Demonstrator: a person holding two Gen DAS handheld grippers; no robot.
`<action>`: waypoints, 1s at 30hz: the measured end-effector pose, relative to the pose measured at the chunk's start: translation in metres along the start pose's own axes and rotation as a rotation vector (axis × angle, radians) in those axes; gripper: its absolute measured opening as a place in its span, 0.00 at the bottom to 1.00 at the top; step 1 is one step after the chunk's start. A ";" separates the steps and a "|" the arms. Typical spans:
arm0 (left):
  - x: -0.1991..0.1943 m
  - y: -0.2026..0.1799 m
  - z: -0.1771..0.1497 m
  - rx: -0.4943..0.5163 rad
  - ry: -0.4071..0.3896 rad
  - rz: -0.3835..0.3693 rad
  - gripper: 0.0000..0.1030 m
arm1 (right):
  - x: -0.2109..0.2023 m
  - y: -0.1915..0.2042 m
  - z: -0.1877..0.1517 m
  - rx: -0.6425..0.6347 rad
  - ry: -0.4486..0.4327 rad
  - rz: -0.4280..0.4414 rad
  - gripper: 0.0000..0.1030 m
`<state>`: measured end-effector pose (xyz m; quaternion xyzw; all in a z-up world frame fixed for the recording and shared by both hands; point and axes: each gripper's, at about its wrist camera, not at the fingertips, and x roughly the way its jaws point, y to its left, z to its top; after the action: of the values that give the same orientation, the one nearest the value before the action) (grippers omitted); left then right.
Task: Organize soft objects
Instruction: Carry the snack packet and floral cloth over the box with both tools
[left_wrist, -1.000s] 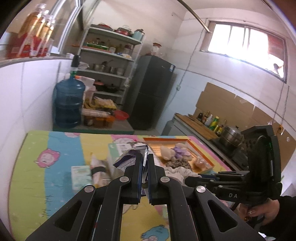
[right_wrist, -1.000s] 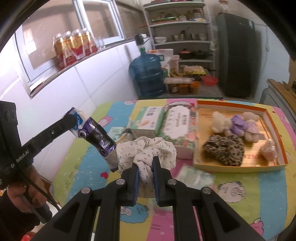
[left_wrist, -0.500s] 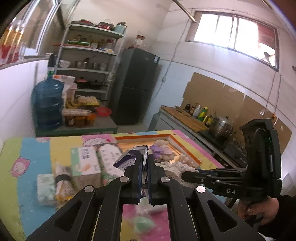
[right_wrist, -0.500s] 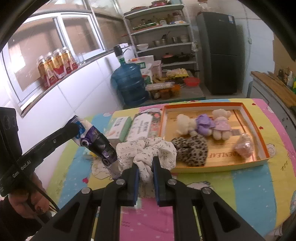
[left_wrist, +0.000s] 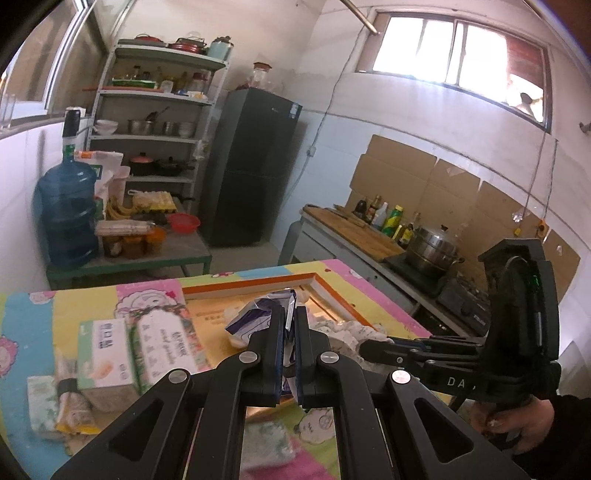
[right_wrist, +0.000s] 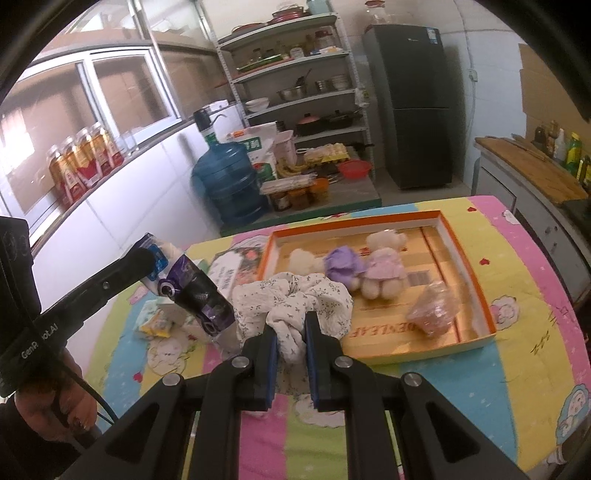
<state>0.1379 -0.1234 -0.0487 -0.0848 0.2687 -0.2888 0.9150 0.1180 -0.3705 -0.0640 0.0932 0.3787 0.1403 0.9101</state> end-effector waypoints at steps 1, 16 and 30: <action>0.005 -0.002 0.002 -0.003 0.003 0.002 0.04 | 0.001 -0.004 0.001 0.003 0.000 -0.001 0.14; 0.080 -0.033 0.019 -0.031 0.048 -0.007 0.04 | 0.020 -0.074 0.028 0.034 0.003 -0.003 0.14; 0.155 -0.055 0.006 -0.034 0.192 0.018 0.04 | 0.041 -0.128 0.049 0.026 0.018 -0.007 0.14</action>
<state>0.2209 -0.2578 -0.0953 -0.0699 0.3606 -0.2828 0.8860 0.2038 -0.4809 -0.0925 0.1024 0.3890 0.1329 0.9058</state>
